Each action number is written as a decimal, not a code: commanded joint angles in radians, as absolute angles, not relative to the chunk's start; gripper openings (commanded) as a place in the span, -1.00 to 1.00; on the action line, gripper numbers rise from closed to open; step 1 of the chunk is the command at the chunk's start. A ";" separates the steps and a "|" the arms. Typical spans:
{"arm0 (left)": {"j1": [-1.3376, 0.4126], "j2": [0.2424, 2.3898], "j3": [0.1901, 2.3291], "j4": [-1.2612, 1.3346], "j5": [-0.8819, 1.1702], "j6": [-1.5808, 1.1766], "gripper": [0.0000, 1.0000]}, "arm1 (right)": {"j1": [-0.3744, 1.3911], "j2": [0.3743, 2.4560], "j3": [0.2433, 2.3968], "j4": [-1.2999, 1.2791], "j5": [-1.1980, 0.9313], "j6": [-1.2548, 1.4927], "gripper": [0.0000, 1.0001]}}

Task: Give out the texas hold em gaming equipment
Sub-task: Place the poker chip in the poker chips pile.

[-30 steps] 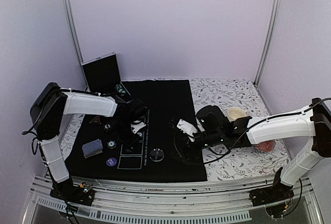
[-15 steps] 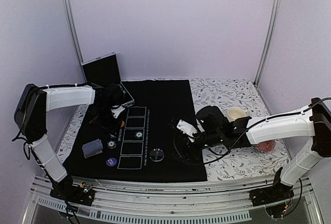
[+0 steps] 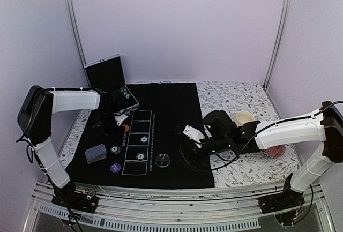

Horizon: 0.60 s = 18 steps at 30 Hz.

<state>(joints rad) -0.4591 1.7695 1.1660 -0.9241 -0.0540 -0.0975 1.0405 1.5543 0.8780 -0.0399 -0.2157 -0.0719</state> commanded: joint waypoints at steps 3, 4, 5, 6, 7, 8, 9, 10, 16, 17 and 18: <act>-0.451 1.759 1.172 -0.943 -0.041 -0.118 -0.29 | 1.046 1.542 0.905 -0.054 -0.210 -0.085 0.97; -0.451 1.752 1.172 -0.944 -0.042 -0.118 -0.29 | 1.046 1.542 0.906 -0.053 -0.210 -0.087 0.97; -0.451 1.748 1.172 -0.944 -0.046 -0.118 -0.28 | 1.045 1.545 0.909 -0.053 -0.210 -0.089 0.97; -0.451 1.748 1.172 -0.945 -0.050 -0.118 -0.28 | 1.046 1.546 0.911 -0.051 -0.210 -0.090 0.97; -0.451 1.751 1.174 -0.948 -0.048 -0.120 -0.27 | 1.046 1.550 0.915 -0.052 -0.210 -0.093 0.97; -0.452 1.754 1.178 -0.952 -0.044 -0.122 -0.27 | 1.045 1.554 0.919 -0.051 -0.211 -0.093 0.97; -0.456 1.752 1.181 -0.953 -0.035 -0.118 -0.27 | 1.046 1.559 0.923 -0.053 -0.213 -0.094 0.97; -0.467 1.741 1.183 -0.949 -0.029 -0.115 -0.27 | 1.046 1.564 0.927 -0.056 -0.214 -0.095 0.97; -0.646 1.672 1.227 -0.859 0.035 -0.067 0.12 | 1.047 1.563 0.937 -0.033 -0.208 -0.091 0.97; -0.653 1.682 1.232 -0.837 0.052 -0.067 0.14 | 1.046 1.559 0.935 -0.023 -0.201 -0.091 0.98; -0.654 1.702 1.236 -0.814 0.071 -0.070 0.16 | 1.046 1.554 0.934 -0.016 -0.194 -0.091 0.97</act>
